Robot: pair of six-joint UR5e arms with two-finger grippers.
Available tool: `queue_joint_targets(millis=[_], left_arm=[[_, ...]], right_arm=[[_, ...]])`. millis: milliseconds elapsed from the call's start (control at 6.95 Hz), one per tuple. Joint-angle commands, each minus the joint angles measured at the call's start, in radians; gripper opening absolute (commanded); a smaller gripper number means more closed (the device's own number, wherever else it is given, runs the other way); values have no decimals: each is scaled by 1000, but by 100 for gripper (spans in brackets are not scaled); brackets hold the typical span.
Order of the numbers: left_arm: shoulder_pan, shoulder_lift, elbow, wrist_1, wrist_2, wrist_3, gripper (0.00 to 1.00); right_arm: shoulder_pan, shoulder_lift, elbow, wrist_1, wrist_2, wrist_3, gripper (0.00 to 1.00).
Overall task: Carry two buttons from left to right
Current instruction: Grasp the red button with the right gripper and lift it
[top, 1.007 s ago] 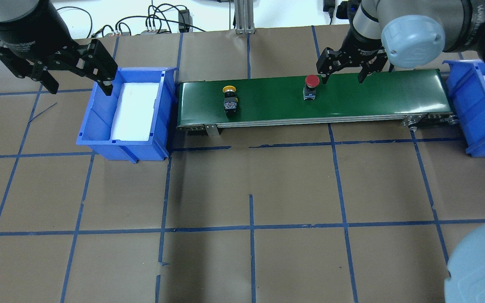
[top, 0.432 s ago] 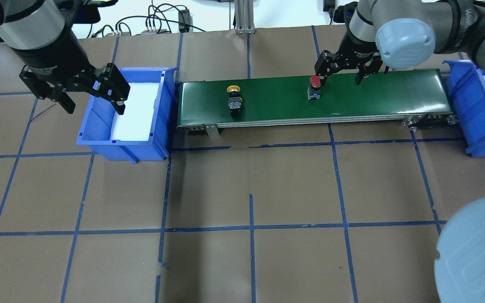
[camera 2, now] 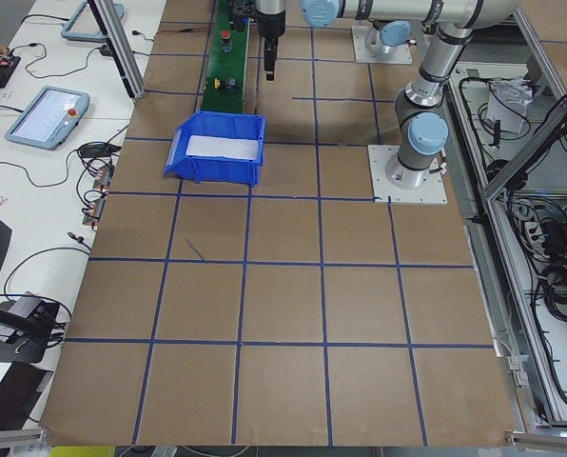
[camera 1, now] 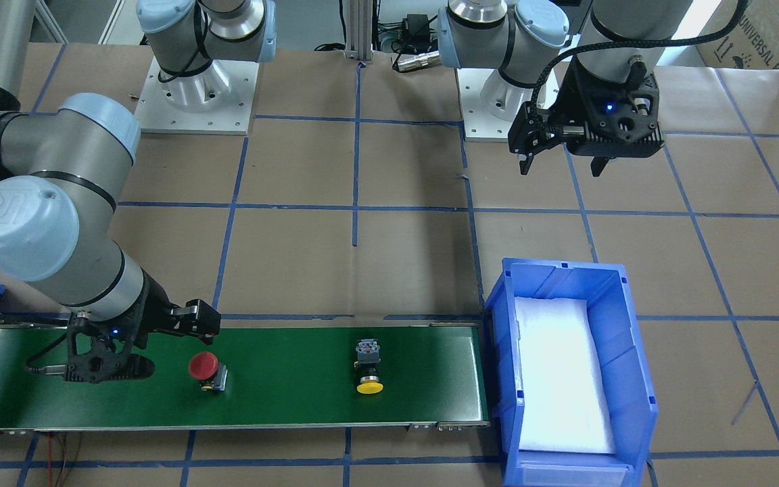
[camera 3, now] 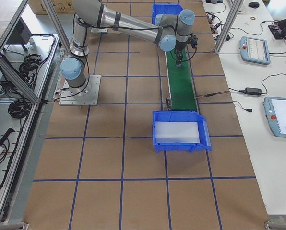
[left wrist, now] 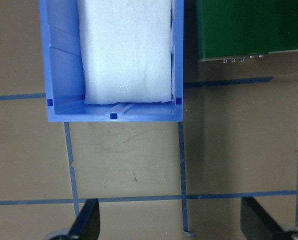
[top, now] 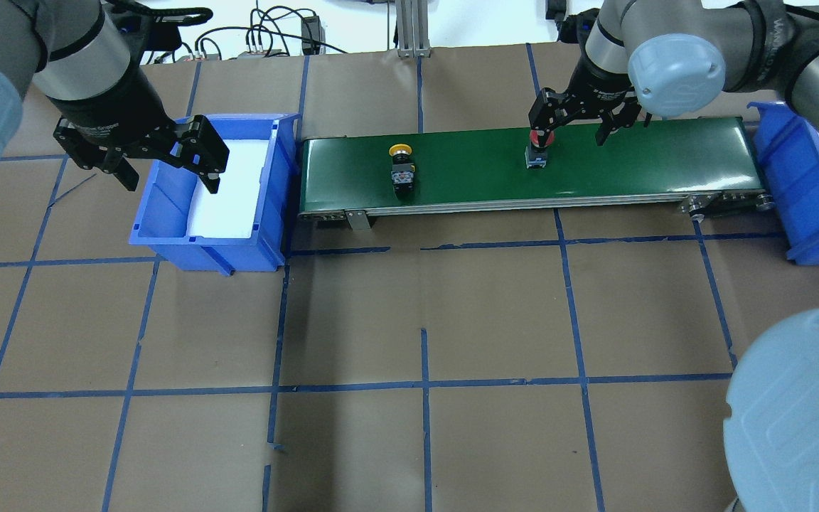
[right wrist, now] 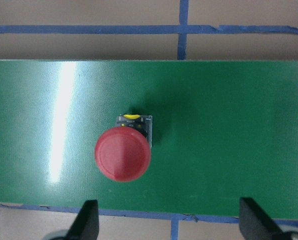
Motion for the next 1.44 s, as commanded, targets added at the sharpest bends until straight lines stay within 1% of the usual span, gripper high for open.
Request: queue_joint_targets(millis=[0,144,432,1007,1151,1295], left_arm=[[-7,0,12,-45,8,1,100],[-7,0,31,-94,8,1,100],[-2,0,39,-103,-1,-1,100],[-4,0,42,-113,-31,14,100],[4,0,42,-113,-45,14,100],[4,0,43,-119,-44,16,100]], right_arm=[[0,14,-11,0,-4,6,100],[0,17,-14,0,-1,15,100],[0,32,-17,-1,-1,17,100],[0,71,-20,-59,-4,18,99],[0,77,-23,-64,-6,17,98],[0,78,-30,-64,-6,17,90]])
